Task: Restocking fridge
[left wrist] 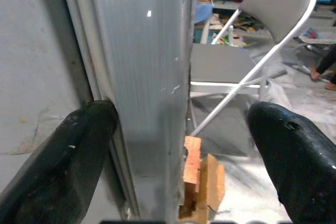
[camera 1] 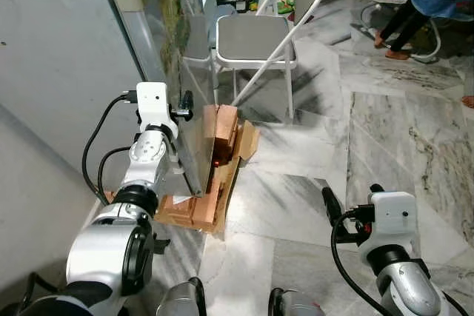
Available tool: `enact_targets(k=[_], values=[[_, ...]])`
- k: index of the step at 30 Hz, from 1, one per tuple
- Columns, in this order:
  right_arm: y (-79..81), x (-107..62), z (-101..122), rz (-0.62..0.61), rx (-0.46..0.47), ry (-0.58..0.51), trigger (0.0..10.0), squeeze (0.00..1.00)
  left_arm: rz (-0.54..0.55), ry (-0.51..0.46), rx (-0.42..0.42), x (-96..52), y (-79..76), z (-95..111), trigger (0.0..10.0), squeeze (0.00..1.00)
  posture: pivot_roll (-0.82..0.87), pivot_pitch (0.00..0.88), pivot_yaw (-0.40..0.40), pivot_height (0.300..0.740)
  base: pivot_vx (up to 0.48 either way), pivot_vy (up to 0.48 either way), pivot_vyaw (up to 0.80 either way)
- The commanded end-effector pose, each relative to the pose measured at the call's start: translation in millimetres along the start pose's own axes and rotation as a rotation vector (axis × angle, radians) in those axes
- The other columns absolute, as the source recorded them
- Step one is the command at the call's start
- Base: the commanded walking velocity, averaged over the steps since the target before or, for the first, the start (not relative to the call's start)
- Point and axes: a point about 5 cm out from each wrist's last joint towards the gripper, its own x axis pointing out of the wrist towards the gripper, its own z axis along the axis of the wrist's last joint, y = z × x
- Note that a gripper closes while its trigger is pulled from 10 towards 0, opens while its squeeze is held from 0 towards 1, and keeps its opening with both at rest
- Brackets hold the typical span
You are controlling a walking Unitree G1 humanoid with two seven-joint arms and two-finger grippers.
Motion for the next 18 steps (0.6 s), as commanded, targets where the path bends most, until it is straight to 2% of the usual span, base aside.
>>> enact_targets(k=[1,2,3,4,5,6,7,8,9,10,11,12,13,15,16,17,18], values=[[1.0,0.6,-3,-0.001,0.001,0.011,10.0,0.0,-0.077,-0.096,-0.007,12.1,-16.2,31,10.0,0.0,-0.15,0.128,0.036,0.74,0.0,0.0,0.0],[1.2,0.8,-3,-0.001,0.001,0.012,10.0,0.0,-0.098,-0.102,-0.016,13.2,-21.0,34,10.0,0.0,-0.15,0.128,0.036,0.74,0.0,0.0,0.0],[1.6,1.3,-4,0.002,0.0,0.016,10.0,0.0,-0.174,-0.128,-0.034,15.4,-39.7,43,10.0,0.0,-0.13,0.124,0.032,0.74,0.0,0.0,0.0],[2.2,2.5,-6,0.008,-0.002,0.024,10.0,0.0,-0.291,-0.17,-0.062,16.4,-69.9,56,10.0,0.0,-0.12,0.118,0.029,0.74,0.0,0.0,0.0],[2.2,2.5,-6,0.008,-0.002,0.024,10.0,0.0,-0.291,-0.17,-0.062,16.4,-69.9,56,10.0,0.0,-0.12,0.118,0.029,0.74,0.0,0.0,0.0],[4.7,4.8,-9,0.017,-0.005,0.033,10.0,0.0,-0.489,-0.246,-0.11,8.6,-125.3,79,10.0,0.0,-0.11,0.111,0.027,0.74,0.0,0.0,0.0],[5.7,6.0,-10,0.02,-0.005,0.035,10.0,0.0,-0.563,-0.275,-0.126,2.8,-145.9,88,10.0,0.0,-0.11,0.109,0.026,0.74,0.0,0.0,0.0],[5.7,6.0,-10,0.02,-0.005,0.035,10.0,0.0,-0.563,-0.275,-0.126,2.8,-145.9,88,10.0,0.0,-0.11,0.109,0.026,0.74,0.0,0.0,0.0],[7.7,8.4,-11,0.026,-0.006,0.037,10.0,0.0,-0.673,-0.321,-0.145,-9.6,-175.8,99,10.0,0.0,-0.1,0.102,0.026,0.74,0.0,0.0,0.0],[9.8,11.1,-11,0.032,-0.005,0.037,10.0,0.0,-0.762,-0.361,-0.154,-22.5,-199.0,108,10.0,0.0,-0.1,0.095,0.026,0.74,0.0,0.0,0.0],[9.8,11.1,-11,0.032,-0.005,0.037,10.0,0.0,-0.762,-0.361,-0.154,-22.5,-199.0,108,10.0,0.0,-0.1,0.095,0.026,0.74,0.0,0.0,0.0],[15.6,17.5,-10,0.043,-0.004,0.031,10.0,0.0,-0.943,-0.428,-0.169,-52.9,-239.5,119,10.0,0.0,-0.1,0.083,0.035,0.74,0.0,0.0,0.0],[17.2,19.5,-10,0.043,-0.001,0.025,10.0,0.0,-0.964,-0.437,-0.166,-57.7,-245.5,118,10.0,0.0,-0.1,0.079,0.038,0.74,0.0,0.0,0.0],[18.2,20.7,-9,0.039,0.004,0.017,10.0,0.0,-0.948,-0.434,-0.142,-55.1,-243.8,113,10.0,0.0,-0.1,0.077,0.04,0.74,0.0,0.0,0.0],[18.4,20.7,-9,0.035,0.006,0.014,10.0,0.0,-0.894,-0.424,-0.123,-46.9,-234.3,109,10.0,0.0,-0.1,0.071,0.048,0.74,0.0,0.0,0.0],[18.4,20.7,-9,0.035,0.006,0.014,10.0,0.0,-0.894,-0.424,-0.123,-46.9,-234.3,109,10.0,0.0,-0.1,0.071,0.048,0.74,0.0,0.0,0.0],[19.1,21.7,-9,0.027,0.011,0.012,10.0,0.0,-0.801,-0.393,-0.111,-31.3,-214.7,104,10.0,0.0,-0.1,0.064,0.054,0.74,0.0,0.0,0.0]])
